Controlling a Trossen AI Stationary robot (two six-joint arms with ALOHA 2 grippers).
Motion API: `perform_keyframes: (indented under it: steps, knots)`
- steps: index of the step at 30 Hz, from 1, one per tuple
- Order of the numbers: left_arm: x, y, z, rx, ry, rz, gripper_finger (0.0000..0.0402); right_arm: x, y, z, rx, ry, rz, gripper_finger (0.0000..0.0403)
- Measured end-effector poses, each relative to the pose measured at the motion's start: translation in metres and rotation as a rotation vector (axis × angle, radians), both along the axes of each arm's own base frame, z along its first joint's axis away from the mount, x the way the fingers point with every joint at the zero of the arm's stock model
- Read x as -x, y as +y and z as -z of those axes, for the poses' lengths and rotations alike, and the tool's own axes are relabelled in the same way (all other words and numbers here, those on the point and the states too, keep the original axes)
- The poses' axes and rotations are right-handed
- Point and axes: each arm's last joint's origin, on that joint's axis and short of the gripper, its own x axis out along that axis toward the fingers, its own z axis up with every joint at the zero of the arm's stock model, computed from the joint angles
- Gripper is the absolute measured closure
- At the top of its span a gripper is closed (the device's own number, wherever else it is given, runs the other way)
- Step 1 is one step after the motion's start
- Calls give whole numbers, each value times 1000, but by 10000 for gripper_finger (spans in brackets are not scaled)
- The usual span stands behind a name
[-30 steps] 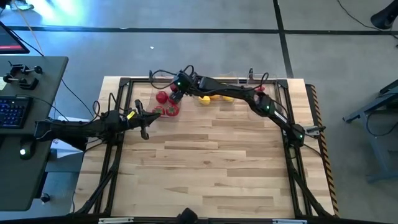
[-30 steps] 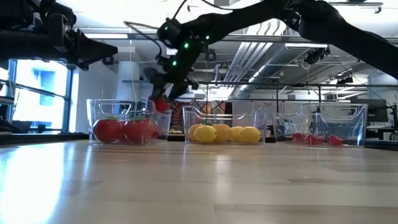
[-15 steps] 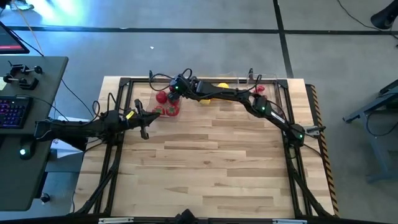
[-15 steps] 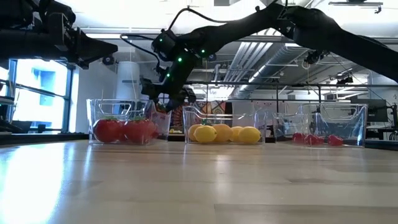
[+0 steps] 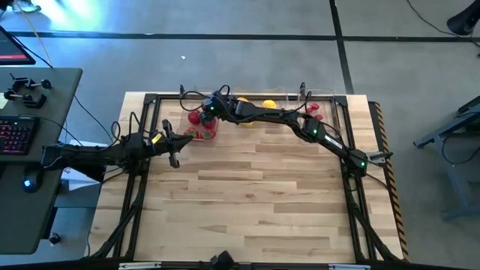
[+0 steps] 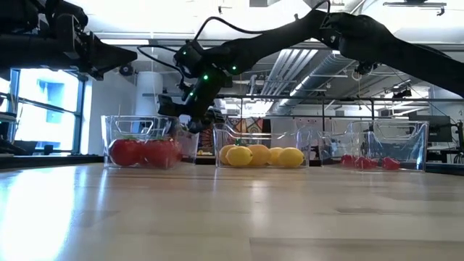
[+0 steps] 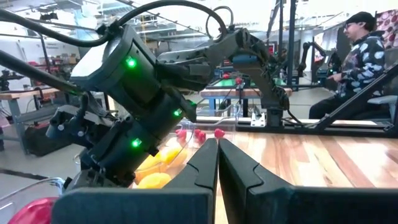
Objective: Sort produce into baskets
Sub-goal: Put the red tomato into the left transparent bin, then return to home position
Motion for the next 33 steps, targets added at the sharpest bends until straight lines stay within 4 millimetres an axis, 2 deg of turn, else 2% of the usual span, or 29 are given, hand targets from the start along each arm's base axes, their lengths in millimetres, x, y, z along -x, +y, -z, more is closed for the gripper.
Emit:
perform_keyframes:
  steps: [7, 16, 23, 29, 33]
  knots:
    - [0, 0, 0, 0, 0, 0, 401, 1, -3, 0, 3, 1, 11, 157]
    - [0, 0, 0, 0, 1, 0, 401, 1, -3, 0, 20, 8, 3, 77]
    - [0, 0, 0, 0, 0, 0, 401, -3, 0, -3, 54, -15, -22, 61]
    - [0, 0, 0, -6, 4, -1, 401, -6, 6, -10, 69, -15, -72, 81]
    - [0, 0, 0, -14, 9, -1, 401, -9, 16, -32, 143, -21, -141, 149]
